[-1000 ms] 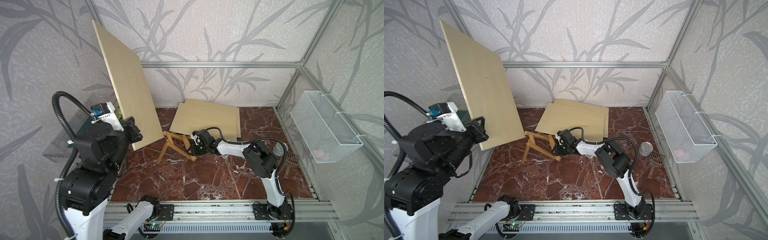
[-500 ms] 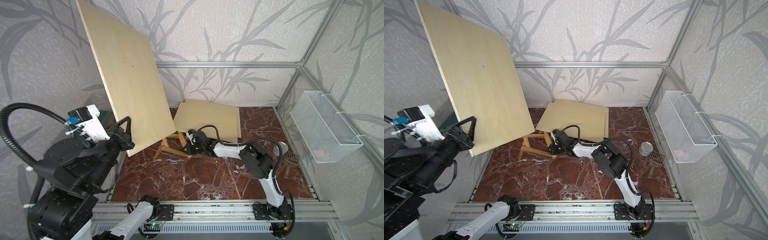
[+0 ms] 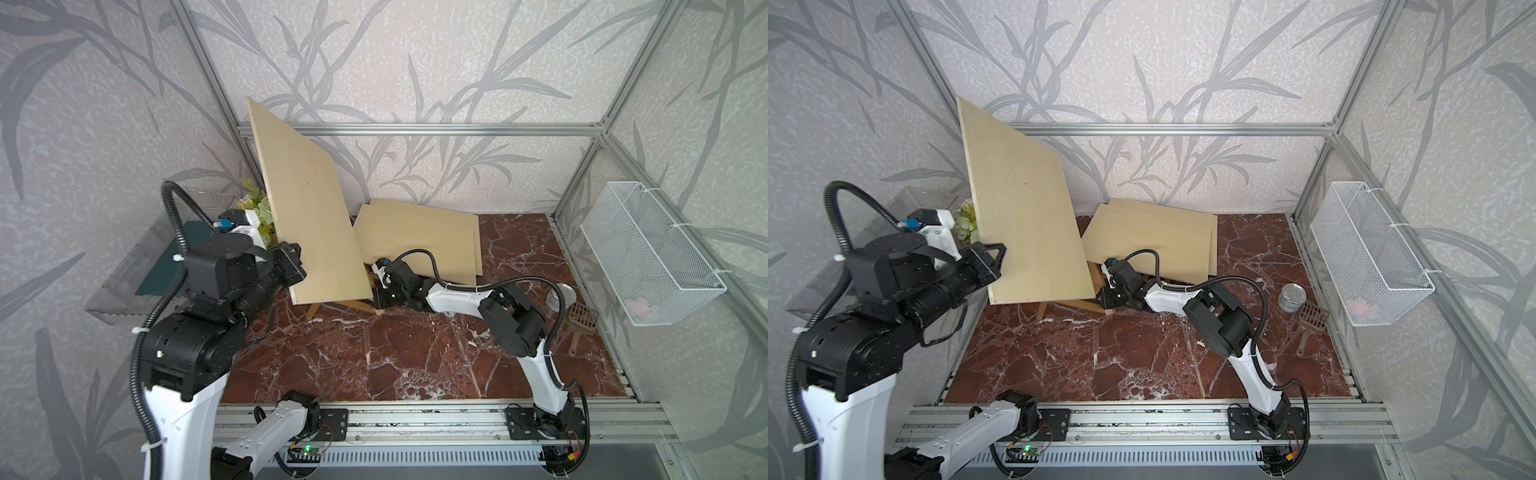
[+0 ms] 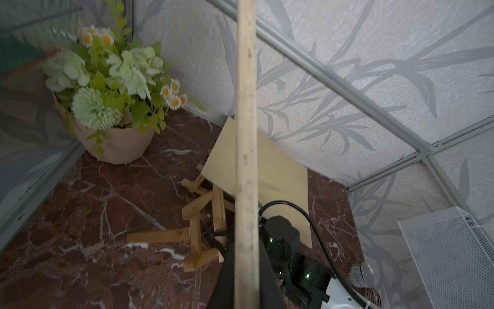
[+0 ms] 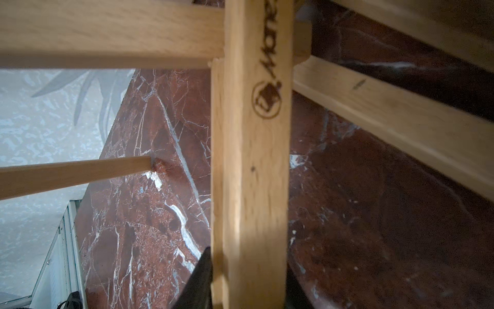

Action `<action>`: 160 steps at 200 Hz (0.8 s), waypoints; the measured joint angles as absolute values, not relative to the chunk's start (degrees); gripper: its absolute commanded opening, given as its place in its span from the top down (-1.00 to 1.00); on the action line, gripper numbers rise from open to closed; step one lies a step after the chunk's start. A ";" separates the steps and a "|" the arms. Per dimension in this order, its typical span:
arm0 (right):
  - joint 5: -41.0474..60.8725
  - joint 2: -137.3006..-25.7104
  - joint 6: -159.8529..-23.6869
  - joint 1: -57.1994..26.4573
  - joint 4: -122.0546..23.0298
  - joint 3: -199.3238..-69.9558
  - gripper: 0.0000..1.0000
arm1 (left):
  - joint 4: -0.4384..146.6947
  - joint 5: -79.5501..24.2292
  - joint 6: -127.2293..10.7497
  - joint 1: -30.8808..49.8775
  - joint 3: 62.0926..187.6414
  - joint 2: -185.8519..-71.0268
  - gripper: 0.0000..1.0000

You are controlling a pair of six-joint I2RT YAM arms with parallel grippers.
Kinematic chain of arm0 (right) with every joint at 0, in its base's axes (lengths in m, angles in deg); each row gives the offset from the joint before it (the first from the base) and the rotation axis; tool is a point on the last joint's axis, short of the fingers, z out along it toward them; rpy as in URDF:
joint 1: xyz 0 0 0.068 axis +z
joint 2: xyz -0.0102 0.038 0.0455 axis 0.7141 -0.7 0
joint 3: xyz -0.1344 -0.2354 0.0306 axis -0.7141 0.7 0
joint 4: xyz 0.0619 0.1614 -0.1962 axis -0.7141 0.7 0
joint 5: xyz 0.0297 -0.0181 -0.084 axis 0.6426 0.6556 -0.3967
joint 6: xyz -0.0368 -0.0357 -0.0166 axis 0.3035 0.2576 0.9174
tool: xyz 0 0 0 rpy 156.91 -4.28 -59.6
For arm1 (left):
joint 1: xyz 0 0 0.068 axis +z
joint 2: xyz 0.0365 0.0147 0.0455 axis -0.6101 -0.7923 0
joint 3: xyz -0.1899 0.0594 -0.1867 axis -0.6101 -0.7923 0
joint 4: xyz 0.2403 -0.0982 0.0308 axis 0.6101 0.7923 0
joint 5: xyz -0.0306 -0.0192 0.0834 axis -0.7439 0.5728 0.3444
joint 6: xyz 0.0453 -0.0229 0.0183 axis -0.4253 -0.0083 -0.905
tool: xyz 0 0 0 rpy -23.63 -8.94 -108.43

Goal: Assemble the easel
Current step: Move the easel to the center of the board.

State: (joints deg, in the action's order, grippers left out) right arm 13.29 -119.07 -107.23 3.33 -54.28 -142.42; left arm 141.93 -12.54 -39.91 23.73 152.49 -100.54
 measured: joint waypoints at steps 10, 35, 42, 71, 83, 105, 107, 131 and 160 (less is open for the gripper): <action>13.62 -119.09 -107.09 3.29 -54.21 -142.44 0.32 | 143.18 -12.99 -39.25 23.73 151.44 -100.69 1.00; 14.51 -119.05 -104.27 2.96 -52.64 -142.75 0.13 | 144.40 -13.93 -38.07 23.73 149.98 -100.52 1.00; 14.93 -118.99 -103.31 2.79 -52.29 -142.72 0.03 | 144.31 -14.09 -37.94 23.73 149.74 -100.38 1.00; 16.04 -117.37 -99.03 2.46 -50.34 -140.71 -0.23 | 143.28 -14.46 -37.79 23.73 149.71 -100.19 1.00; 16.18 -116.89 -97.80 2.35 -48.99 -140.52 -0.27 | 142.63 -14.57 -37.92 23.73 149.71 -100.17 1.00; 16.61 -115.51 -95.77 2.17 -48.03 -138.99 -0.30 | 141.82 -15.18 -38.36 23.73 149.74 -100.30 1.00; 16.68 -115.31 -95.60 2.13 -47.96 -138.77 -0.30 | 141.80 -15.25 -38.38 23.73 149.74 -100.30 1.00; 18.36 -113.59 -93.72 1.74 -45.03 -137.15 -0.31 | 141.45 -15.75 -38.86 23.73 149.74 -100.52 1.00; 22.86 -111.44 -92.95 0.16 -43.50 -134.20 -0.32 | 141.47 -15.88 -39.93 23.73 149.74 -100.58 1.00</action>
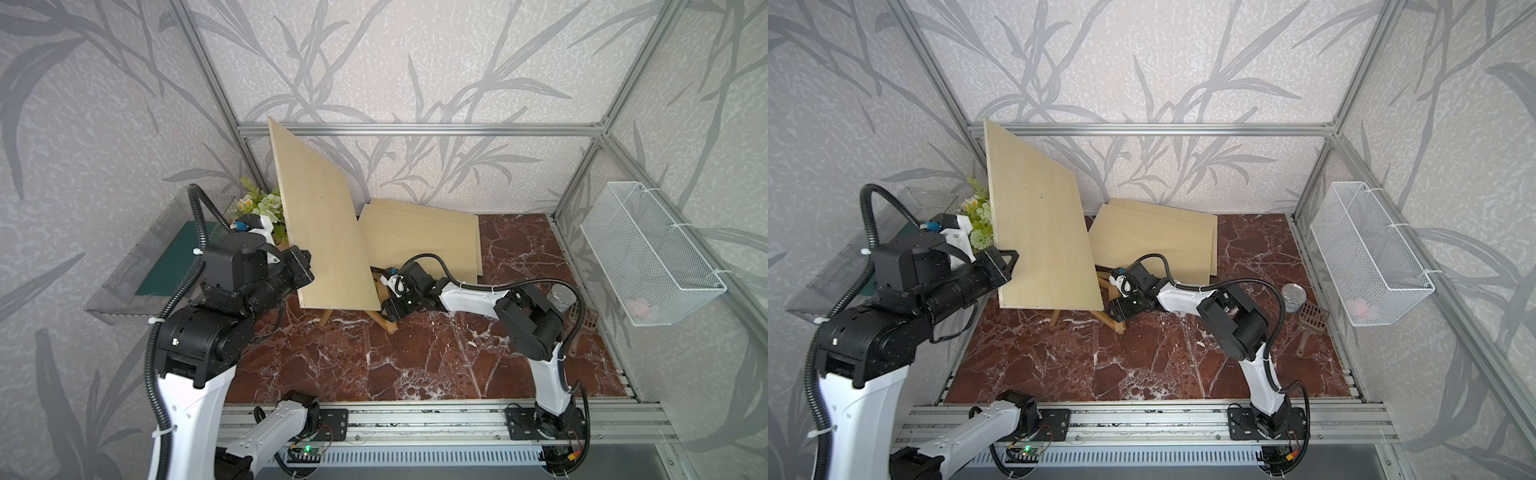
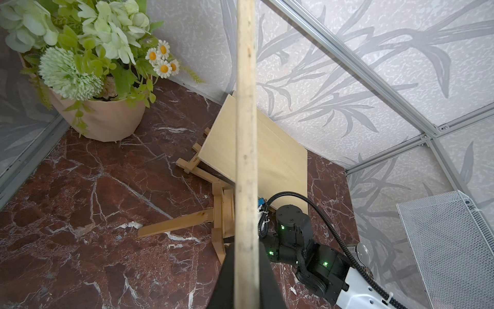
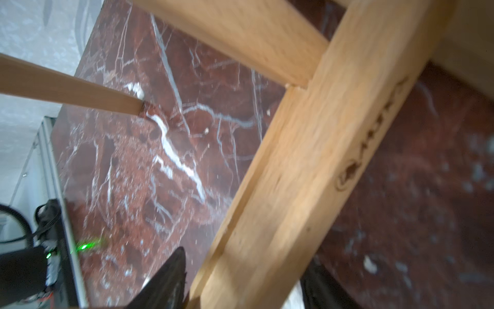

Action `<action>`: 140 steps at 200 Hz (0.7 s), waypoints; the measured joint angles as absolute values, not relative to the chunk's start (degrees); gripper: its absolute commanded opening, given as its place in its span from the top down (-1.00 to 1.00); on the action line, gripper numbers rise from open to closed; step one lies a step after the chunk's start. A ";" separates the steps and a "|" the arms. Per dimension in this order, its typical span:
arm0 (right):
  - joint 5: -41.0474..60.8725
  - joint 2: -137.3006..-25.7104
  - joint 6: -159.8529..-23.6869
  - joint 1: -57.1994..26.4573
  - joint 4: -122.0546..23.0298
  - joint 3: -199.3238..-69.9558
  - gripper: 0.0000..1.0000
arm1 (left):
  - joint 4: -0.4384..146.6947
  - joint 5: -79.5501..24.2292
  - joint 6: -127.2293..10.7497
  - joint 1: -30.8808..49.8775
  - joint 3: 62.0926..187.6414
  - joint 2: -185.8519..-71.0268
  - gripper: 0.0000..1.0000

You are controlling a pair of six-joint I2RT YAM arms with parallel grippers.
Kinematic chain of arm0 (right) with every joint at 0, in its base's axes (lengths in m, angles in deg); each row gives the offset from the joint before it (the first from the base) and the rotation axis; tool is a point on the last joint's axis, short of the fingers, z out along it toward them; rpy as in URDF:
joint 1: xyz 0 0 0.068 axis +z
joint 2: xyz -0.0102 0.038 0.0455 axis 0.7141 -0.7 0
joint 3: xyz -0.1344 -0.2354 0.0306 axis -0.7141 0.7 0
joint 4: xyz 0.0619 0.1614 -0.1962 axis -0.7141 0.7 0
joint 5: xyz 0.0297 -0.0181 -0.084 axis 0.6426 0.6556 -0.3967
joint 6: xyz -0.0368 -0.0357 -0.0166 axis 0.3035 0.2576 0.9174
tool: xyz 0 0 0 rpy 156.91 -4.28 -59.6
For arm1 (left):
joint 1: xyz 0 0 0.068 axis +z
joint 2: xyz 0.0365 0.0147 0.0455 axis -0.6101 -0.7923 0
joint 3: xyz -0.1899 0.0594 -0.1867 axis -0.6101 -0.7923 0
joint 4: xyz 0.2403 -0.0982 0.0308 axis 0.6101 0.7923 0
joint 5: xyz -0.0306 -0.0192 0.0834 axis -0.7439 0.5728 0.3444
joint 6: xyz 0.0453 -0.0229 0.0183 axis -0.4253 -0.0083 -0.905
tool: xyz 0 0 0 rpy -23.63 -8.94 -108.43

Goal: Assemble the easel
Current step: Move the easel to the center of the board.

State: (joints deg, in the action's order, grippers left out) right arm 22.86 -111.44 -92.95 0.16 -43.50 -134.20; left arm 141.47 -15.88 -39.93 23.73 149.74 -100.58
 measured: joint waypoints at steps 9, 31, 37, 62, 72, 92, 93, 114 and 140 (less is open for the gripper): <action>23.98 -110.70 -92.80 -0.38 -42.47 -133.74 -0.33 | 141.47 -15.97 -40.17 23.73 149.74 -100.58 1.00; 26.38 -109.17 -92.91 -1.78 -41.84 -133.06 -0.41 | 141.49 -16.51 -40.98 23.73 149.71 -100.63 1.00; 27.37 -108.58 -93.13 -2.31 -42.17 -132.43 -0.44 | 141.47 -16.78 -41.13 23.73 149.69 -100.65 1.00; 29.97 -106.70 -94.26 -4.58 -42.89 -129.68 -0.38 | 141.19 -17.63 -41.48 23.75 148.82 -100.65 1.00; 29.92 -106.44 -94.77 -5.32 -42.91 -129.13 -0.29 | 141.27 -18.24 -41.48 23.77 148.45 -100.67 1.00; 29.03 -105.72 -95.90 -6.90 -43.52 -127.40 -0.06 | 141.23 -20.10 -41.48 23.77 147.64 -100.67 1.00; 29.03 -105.67 -95.93 -6.94 -43.57 -127.32 -0.05 | 141.23 -20.14 -41.48 23.77 147.62 -100.67 1.00; 27.48 -104.95 -97.00 -8.17 -43.35 -125.81 0.08 | 140.38 -22.79 -41.48 23.77 146.70 -100.65 1.00; 26.25 -105.22 -96.38 -8.17 -42.10 -126.22 0.15 | 138.74 -24.75 -41.66 23.75 145.63 -100.54 1.00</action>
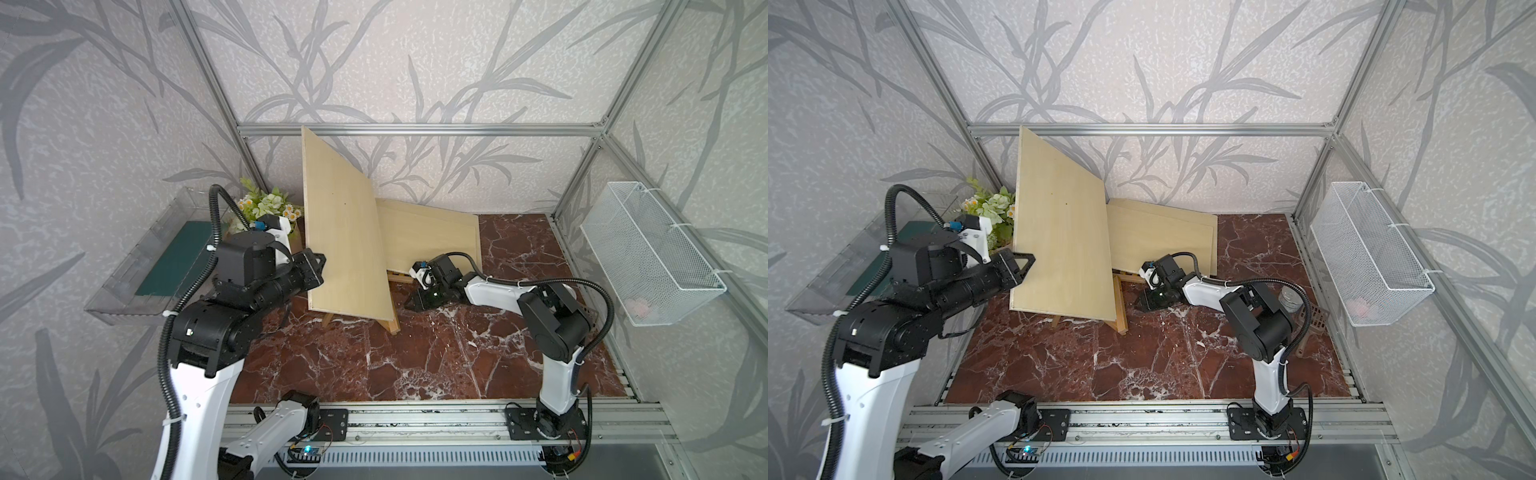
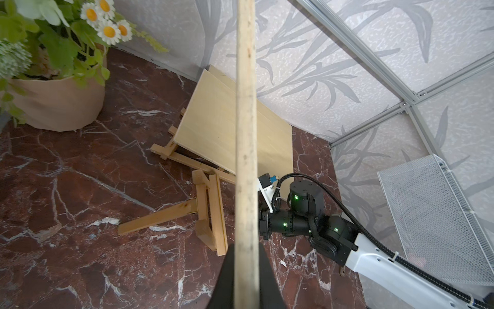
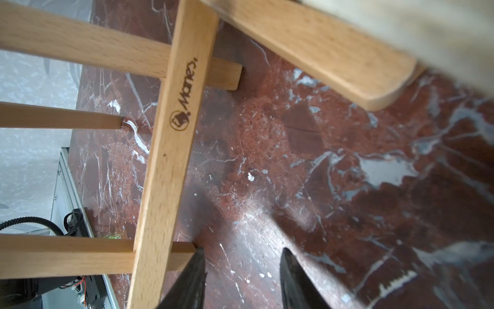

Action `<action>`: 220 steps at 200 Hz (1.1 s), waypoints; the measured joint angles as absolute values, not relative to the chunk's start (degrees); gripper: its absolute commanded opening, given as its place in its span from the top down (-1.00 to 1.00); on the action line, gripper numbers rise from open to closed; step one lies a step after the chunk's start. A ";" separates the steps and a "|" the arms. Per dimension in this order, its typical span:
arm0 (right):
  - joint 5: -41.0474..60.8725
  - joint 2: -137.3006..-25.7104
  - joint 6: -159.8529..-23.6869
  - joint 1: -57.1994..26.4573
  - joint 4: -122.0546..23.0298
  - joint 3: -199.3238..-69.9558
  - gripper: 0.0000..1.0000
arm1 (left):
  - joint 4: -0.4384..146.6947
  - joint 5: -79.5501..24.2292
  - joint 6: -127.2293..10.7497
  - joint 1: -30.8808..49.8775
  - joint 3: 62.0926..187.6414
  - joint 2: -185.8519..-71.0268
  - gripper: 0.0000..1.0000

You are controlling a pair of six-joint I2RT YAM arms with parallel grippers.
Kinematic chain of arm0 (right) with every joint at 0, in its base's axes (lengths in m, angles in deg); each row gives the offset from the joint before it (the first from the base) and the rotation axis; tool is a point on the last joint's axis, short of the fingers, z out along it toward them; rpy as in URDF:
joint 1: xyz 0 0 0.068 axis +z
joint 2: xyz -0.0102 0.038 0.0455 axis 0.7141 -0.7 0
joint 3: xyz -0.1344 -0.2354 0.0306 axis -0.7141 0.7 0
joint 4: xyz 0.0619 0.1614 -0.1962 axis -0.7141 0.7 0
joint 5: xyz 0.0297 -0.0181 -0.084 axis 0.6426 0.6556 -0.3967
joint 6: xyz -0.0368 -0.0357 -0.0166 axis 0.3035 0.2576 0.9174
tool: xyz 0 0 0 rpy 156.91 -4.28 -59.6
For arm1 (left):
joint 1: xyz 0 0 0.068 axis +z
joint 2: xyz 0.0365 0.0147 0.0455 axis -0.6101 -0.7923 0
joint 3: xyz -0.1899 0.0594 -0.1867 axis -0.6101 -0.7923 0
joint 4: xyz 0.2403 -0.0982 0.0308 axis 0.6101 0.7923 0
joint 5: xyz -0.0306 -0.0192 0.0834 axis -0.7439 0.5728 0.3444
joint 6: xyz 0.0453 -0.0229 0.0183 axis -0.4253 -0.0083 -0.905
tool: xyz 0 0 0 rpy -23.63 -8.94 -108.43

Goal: Assemble the easel
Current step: Adjust the easel at the center of the board.

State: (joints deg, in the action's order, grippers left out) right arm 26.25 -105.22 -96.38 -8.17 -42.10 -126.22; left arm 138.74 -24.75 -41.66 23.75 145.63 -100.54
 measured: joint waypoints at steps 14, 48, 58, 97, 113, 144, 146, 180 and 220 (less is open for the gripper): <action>25.90 -106.18 -95.49 -7.33 -41.45 -127.16 0.19 | 137.84 -25.19 -42.01 23.66 144.62 -99.97 1.00; 25.29 -108.84 -92.19 -2.90 -38.85 -129.44 0.23 | 137.73 -24.23 -42.64 23.69 143.07 -98.00 1.00; 25.16 -109.41 -90.70 -1.37 -37.58 -130.44 0.23 | 138.17 -23.57 -42.99 23.71 143.07 -97.54 1.00; 28.52 -109.81 -85.26 2.65 -35.13 -134.59 0.16 | 140.27 -19.60 -45.81 23.71 143.07 -96.76 1.00; 29.88 -109.81 -84.06 3.22 -34.93 -136.17 0.14 | 141.78 -17.74 -46.73 23.71 143.11 -96.73 1.00; 30.21 -109.81 -85.13 1.63 -35.57 -137.11 0.12 | 146.74 -15.18 -48.89 23.77 144.12 -96.67 1.00; 30.23 -109.81 -85.22 1.41 -35.63 -137.04 0.13 | 147.09 -15.16 -49.07 23.79 144.27 -96.67 1.00; 29.73 -109.15 -87.10 -4.95 -37.23 -133.33 0.13 | 153.03 -17.37 -52.48 23.82 147.33 -96.14 1.00; 28.11 -107.73 -88.32 -11.03 -36.73 -127.99 0.13 | 157.60 -22.94 -53.90 23.82 147.66 -95.60 1.00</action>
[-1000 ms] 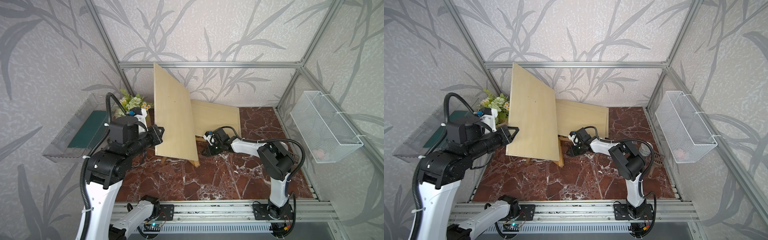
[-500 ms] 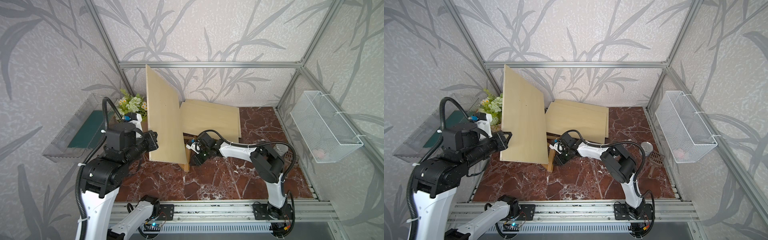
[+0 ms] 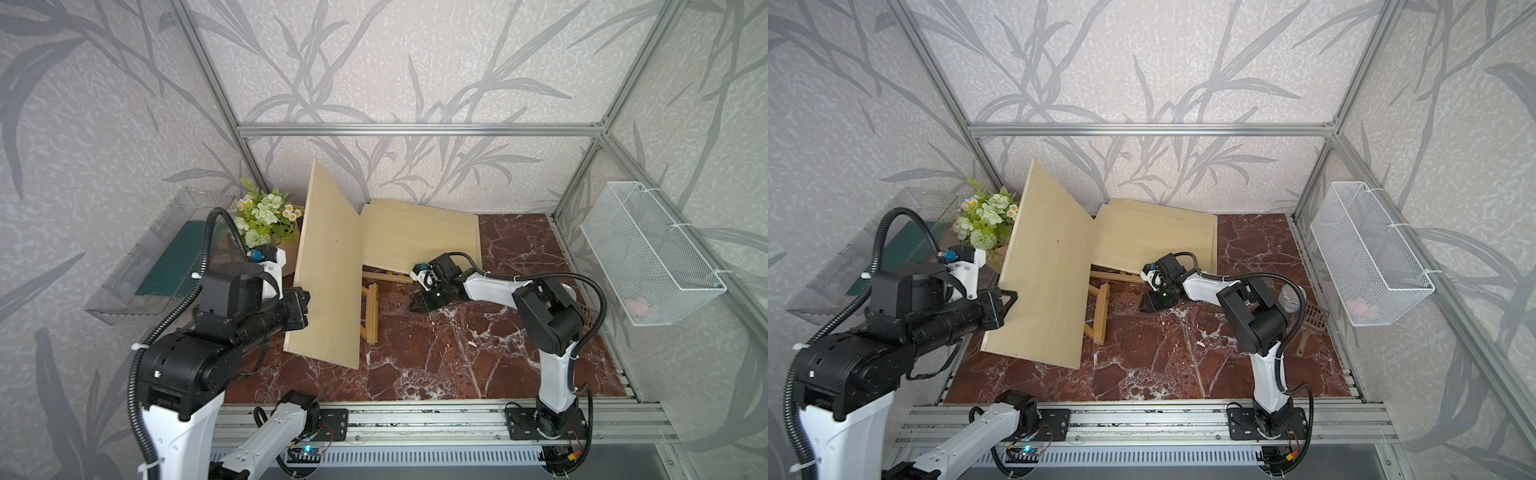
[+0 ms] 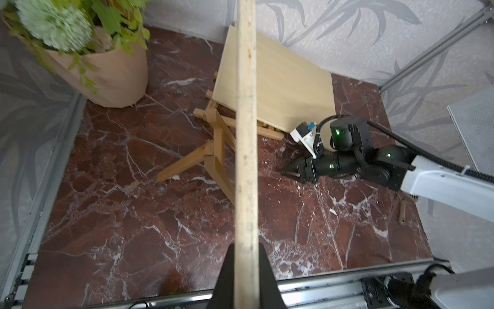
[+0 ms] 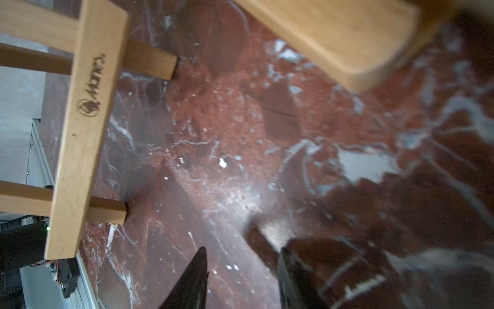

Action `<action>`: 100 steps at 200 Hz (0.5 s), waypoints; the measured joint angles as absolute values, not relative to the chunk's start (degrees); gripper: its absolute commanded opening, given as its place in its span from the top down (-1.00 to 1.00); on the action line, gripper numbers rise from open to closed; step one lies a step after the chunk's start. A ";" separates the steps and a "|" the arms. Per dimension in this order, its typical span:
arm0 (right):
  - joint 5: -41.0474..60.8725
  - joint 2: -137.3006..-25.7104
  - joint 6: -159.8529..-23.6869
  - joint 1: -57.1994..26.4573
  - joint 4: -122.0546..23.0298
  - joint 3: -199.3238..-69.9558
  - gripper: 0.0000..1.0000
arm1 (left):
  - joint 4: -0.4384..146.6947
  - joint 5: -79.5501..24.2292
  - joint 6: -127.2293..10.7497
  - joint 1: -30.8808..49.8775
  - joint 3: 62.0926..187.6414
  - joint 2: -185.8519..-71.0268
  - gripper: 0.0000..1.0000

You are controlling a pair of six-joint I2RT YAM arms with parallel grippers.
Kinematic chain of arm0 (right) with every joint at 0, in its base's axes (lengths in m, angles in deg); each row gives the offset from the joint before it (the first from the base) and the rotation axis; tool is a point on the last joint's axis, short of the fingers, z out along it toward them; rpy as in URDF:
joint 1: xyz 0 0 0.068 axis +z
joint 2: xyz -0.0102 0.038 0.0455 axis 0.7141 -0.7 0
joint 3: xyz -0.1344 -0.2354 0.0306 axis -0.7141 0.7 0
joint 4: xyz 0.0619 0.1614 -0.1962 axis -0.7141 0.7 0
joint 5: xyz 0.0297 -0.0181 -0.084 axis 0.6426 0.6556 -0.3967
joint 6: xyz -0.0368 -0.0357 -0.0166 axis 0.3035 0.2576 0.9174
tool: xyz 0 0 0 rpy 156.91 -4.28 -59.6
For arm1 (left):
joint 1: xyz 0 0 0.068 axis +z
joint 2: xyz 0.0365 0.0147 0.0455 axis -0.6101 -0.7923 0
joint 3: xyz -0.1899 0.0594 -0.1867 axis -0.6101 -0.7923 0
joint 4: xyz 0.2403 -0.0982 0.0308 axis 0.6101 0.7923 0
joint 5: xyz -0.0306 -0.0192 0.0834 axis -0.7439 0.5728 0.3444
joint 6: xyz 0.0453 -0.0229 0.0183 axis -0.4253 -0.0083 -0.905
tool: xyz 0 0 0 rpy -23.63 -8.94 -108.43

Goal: Assemble the easel
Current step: Adjust the easel at the center of the board, then place the drawing board on the easel.

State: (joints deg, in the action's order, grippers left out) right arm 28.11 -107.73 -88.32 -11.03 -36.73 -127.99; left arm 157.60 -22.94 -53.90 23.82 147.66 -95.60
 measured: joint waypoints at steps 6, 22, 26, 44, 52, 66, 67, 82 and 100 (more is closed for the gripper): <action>27.82 -107.29 -88.32 -11.27 -36.66 -127.62 0.13 | 157.95 -23.46 -53.83 23.79 147.24 -95.58 1.00; 27.41 -105.78 -88.34 -11.51 -36.62 -126.83 0.13 | 158.30 -24.56 -53.46 23.69 145.30 -94.83 1.00; 27.32 -105.46 -88.34 -11.51 -36.64 -126.75 0.13 | 158.30 -24.75 -53.31 23.69 144.62 -94.51 1.00; 26.84 -104.21 -88.36 -11.51 -36.57 -126.70 0.12 | 158.58 -24.84 -51.73 23.69 141.58 -92.69 1.00; 26.69 -103.86 -88.36 -11.51 -36.46 -126.70 0.12 | 158.93 -24.84 -50.95 23.71 140.38 -91.84 1.00; 26.25 -103.53 -88.34 -11.44 -36.38 -126.70 0.12 | 158.93 -25.04 -49.64 23.71 139.46 -90.51 1.00; 26.25 -103.51 -88.34 -11.44 -36.35 -126.70 0.12 | 158.98 -25.04 -49.46 23.71 139.44 -90.40 1.00; 25.62 -103.42 -88.32 -11.40 -36.14 -126.70 0.12 | 159.79 -25.26 -48.30 23.71 139.38 -89.46 1.00; 24.90 -103.40 -88.32 -11.40 -35.83 -126.70 0.12 | 161.32 -25.74 -47.12 23.71 139.51 -88.54 1.00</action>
